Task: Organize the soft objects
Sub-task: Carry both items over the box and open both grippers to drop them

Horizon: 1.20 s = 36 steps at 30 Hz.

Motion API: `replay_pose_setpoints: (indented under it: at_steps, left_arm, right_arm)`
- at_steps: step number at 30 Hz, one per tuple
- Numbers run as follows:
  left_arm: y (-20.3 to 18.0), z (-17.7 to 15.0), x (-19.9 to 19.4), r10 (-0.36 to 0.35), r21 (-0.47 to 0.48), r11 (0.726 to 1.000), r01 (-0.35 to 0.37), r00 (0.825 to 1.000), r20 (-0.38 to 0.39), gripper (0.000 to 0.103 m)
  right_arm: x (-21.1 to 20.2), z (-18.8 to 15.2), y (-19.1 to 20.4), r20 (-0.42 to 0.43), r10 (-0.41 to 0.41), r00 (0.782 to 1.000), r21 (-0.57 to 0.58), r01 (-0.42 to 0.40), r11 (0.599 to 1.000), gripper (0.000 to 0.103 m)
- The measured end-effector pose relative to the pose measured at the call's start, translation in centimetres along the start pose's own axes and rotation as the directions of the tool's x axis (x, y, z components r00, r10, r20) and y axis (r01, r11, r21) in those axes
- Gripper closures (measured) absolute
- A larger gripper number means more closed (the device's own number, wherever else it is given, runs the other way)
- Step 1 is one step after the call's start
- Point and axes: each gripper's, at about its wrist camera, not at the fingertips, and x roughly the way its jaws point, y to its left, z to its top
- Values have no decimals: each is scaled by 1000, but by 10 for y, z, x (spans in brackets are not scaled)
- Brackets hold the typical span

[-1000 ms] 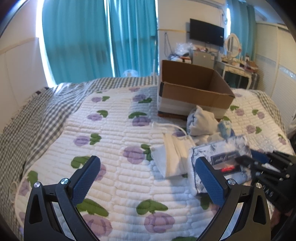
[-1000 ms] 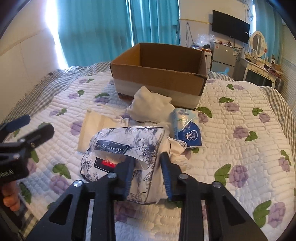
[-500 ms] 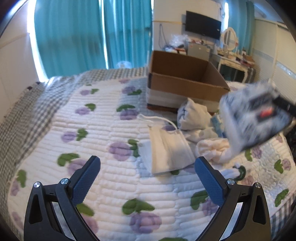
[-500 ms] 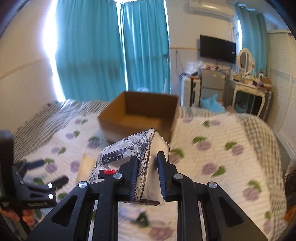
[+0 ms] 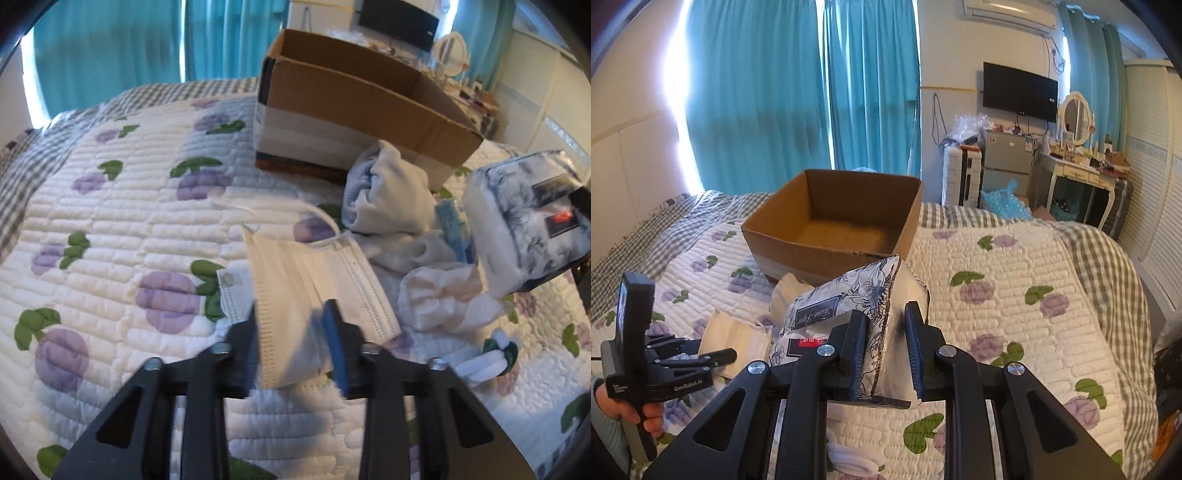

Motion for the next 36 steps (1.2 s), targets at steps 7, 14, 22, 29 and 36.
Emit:
replay_pose_setpoints:
  at_steps: [7, 14, 22, 29, 36]
  left_arm:
    - [-13, -5, -40, -23, 42, 999, 21, 998, 57, 98]
    - [-26, 9, -100, -35, 94, 995, 21, 989, 146, 102]
    - [-39, 55, -148, -33, 161, 987, -11, 964, 264, 102]
    - [-42, 117, -150, -29, 191, 981, -37, 944, 329, 102]
    - [-37, 174, -118, 19, 209, 973, -96, 939, 342, 102]
  right_arm:
    - [-10, -11, 0, -5, -13, 1000, 9, 13, 1000, 83]
    - [-47, -9, 17, 35, -10, 999, -20, 11, 1000, 83]
    - [-84, 18, 31, 117, 7, 993, -41, -2, 999, 83]
    - [-80, 66, 36, 188, 12, 982, -71, 2, 998, 83]
    - [-10, 115, 37, 201, 21, 979, -61, -9, 998, 83]
